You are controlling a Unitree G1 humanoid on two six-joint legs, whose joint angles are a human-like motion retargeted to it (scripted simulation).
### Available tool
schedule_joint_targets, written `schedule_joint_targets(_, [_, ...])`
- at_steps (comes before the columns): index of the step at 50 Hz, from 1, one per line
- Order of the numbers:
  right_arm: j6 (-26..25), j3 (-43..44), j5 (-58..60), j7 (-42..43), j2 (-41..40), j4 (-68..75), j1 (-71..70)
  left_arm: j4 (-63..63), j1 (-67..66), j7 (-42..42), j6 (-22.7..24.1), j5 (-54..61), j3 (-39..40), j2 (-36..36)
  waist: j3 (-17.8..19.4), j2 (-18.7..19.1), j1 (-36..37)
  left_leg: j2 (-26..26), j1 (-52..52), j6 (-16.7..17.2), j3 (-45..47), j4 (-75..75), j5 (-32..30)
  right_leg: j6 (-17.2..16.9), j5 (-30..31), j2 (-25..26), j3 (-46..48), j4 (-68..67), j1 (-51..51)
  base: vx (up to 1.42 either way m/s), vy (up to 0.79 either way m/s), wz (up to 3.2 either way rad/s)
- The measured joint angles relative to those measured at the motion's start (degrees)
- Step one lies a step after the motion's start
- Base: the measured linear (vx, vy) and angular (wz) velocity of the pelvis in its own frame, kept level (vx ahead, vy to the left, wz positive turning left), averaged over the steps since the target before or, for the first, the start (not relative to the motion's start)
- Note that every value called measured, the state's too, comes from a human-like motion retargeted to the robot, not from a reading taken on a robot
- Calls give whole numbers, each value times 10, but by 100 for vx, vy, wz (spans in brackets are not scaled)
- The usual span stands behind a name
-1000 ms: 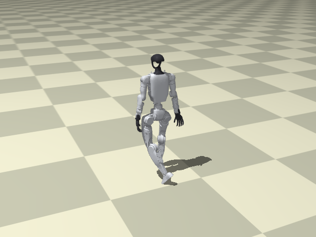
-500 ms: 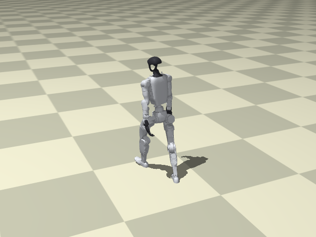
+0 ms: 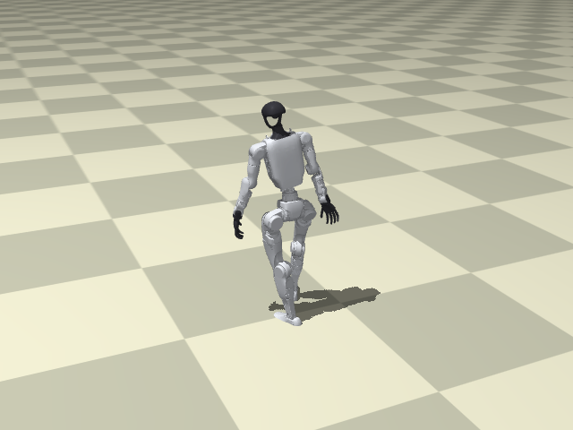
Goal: Walk run
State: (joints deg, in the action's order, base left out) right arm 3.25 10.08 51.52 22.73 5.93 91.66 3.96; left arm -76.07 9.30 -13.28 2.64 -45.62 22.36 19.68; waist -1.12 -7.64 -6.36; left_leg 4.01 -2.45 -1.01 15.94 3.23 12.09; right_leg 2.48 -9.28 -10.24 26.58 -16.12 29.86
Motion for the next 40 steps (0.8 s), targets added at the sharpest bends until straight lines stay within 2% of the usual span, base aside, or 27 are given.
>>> schedule_joint_targets(3, [4,1,15,-13,2,21,3,22,5,13,19,17,-5,-3,-2,-1,6,5,35,18,-3,-13,16,-2,-5,28,-44,64,36,69,-17,16])
schedule_joint_targets(7, [-10,3,63,-26,14,29,-1,23,-19,30,32,31,6,-26,-9,14,-12,9,66,31,-15,-1,39,60,21,26,-39,9,40,84,-20,40])
schedule_joint_targets(8, [-15,3,70,-25,16,28,1,16,-31,29,30,28,9,-31,-13,19,-25,12,75,35,-24,6,40,59,54,21,-20,6,30,76,-14,58])
schedule_joint_targets(10, [-18,9,71,-23,19,25,1,0,-55,19,17,11,20,-41,-16,29,-26,14,89,56,-23,24,18,59,61,12,-19,-28,18,82,-17,40])
schedule_joint_targets(12, [-20,24,54,-23,18,24,-3,-19,-79,16,1,-17,29,-57,-15,46,-36,-1,91,87,-31,63,-51,59,37,9,-25,-58,5,88,-16,53])
schedule_joint_targets(13, [-22,26,40,-23,18,23,-5,-30,-93,18,-5,-30,37,-67,-21,42,-31,-3,93,96,-1,84,-94,57,23,11,-47,-55,-10,88,-18,12])
schedule_joint_targets(15, [-18,27,9,-24,17,22,-7,-52,-118,14,-14,-50,42,-78,-33,28,-22,-9,83,107,42,148,-185,61,5,-6,-17,-27,-59,82,-16,-2])
schedule_joint_targets(17, [1,31,-31,-30,16,17,-11,-66,-139,2,-20,-67,32,-81,-38,9,-8,10,40,118,24,254,-235,49,-3,-25,-16,-1,-102,87,-22,31])
schedule_joint_targets(18, [7,34,-49,-36,15,13,-16,-69,-146,-1,-23,-75,28,-83,-39,-4,-1,12,15,110,30,313,-225,43,-11,-39,-15,4,-117,72,-19,50])
schedule_joint_targets(20, [9,38,-78,-50,14,1,-31,-74,-155,2,-24,-87,26,-85,-36,-21,7,-24,-36,79,70,421,-181,31,-23,-54,-13,15,-146,52,-14,49])
schedule_joint_targets(22, [5,35,-93,-51,18,-6,-53,-78,-163,10,-25,-87,32,-91,-29,-21,18,-64,-80,55,97,469,-162,27,-29,-46,5,37,-179,41,-11,11])
schedule_joint_targets(24, [-1,27,-97,-42,22,-11,-79,-82,-173,14,-26,-81,42,-100,-28,-12,33,-84,-128,52,103,471,-147,25,-32,-23,6,59,-203,60,-18,-32])
schedule_joint_targets(28, [-8,20,-68,-32,26,-37,-122,-88,-188,-1,-26,-68,58,-119,-25,14,62,-96,-208,51,112,373,-110,17,-43,24,2,91,-247,50,-14,-44])
schedule_joint_targets(33, [-7,22,-53,-28,16,-99,-148,-101,-184,-24,-24,-65,36,-131,-3,44,93,-66,-262,24,63,149,-88,4,-68,78,-9,123,-320,62,-10,-44])
schedule_joint_targets(37, [3,14,-56,-27,5,-120,-148,-80,-184,-50,7,-119,2,-132,-5,43,106,-46,-303,30,25,60,-94,-21,-85,86,-25,132,-361,54,-7,-40])
schedule_joint_targets(40, [12,4,-60,-26,-3,-112,-139,-65,-182,-31,21,-148,-10,-128,-8,40,110,-40,-312,-2,13,75,-119,-45,-90,87,-37,126,-380,81,-2,-43])
